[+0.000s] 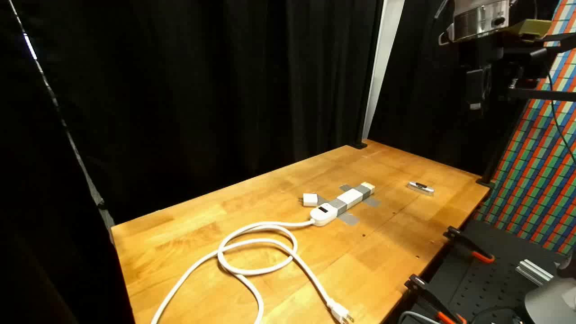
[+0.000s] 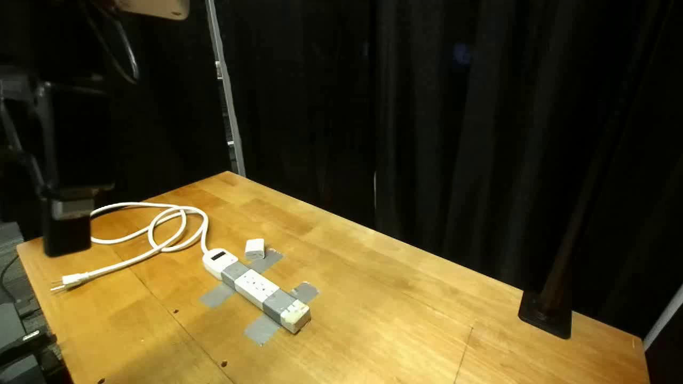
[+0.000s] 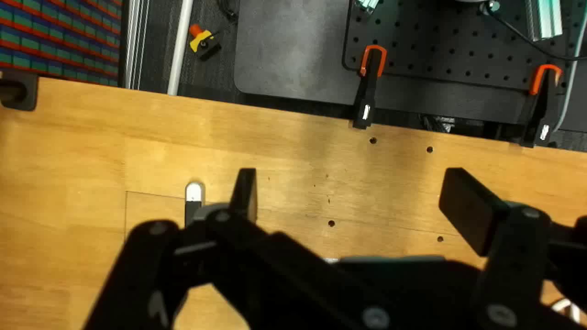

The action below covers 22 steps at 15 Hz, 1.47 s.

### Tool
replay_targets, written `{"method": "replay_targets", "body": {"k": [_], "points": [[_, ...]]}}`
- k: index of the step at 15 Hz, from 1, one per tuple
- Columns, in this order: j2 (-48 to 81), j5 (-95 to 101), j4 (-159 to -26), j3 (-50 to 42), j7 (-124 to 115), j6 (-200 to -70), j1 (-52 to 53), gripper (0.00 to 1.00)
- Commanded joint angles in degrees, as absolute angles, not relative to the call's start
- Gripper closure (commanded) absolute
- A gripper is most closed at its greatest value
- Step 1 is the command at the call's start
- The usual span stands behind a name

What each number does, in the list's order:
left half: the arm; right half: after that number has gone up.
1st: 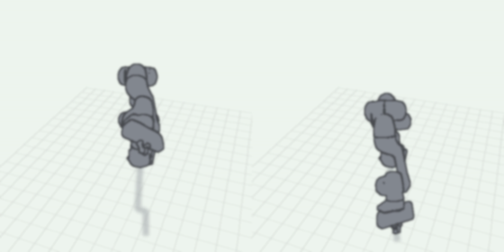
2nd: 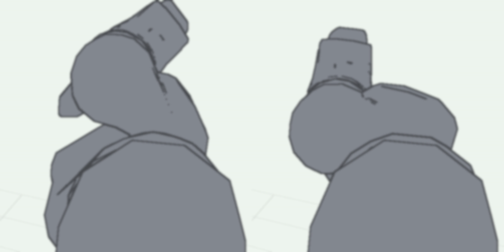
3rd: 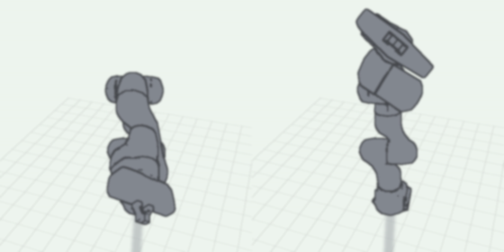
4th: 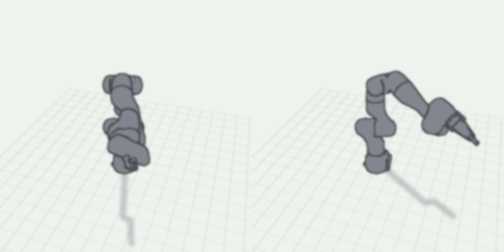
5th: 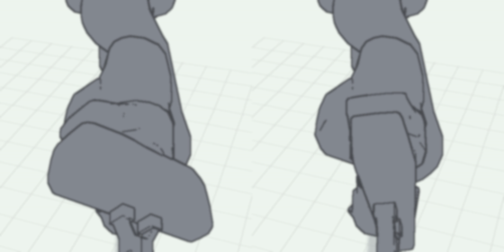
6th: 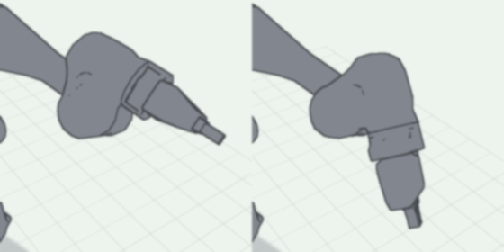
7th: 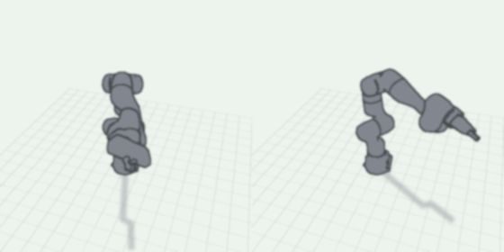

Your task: Put the charging adaptor on the white extension cable

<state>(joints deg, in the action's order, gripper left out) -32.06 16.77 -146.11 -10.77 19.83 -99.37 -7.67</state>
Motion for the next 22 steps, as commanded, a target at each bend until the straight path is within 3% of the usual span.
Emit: {"method": "replay_targets", "body": {"k": [1,12,22], "points": [[-32.1,16.89,-145.81,-11.11,19.67,-99.15,-7.25,0.0],[-29.47,15.0,-144.81,-12.66,25.76,-99.58,-5.03,0.0],[-12.77,-5.15,-145.83,-13.19,51.19,-122.51,4.45,0.0]]}}
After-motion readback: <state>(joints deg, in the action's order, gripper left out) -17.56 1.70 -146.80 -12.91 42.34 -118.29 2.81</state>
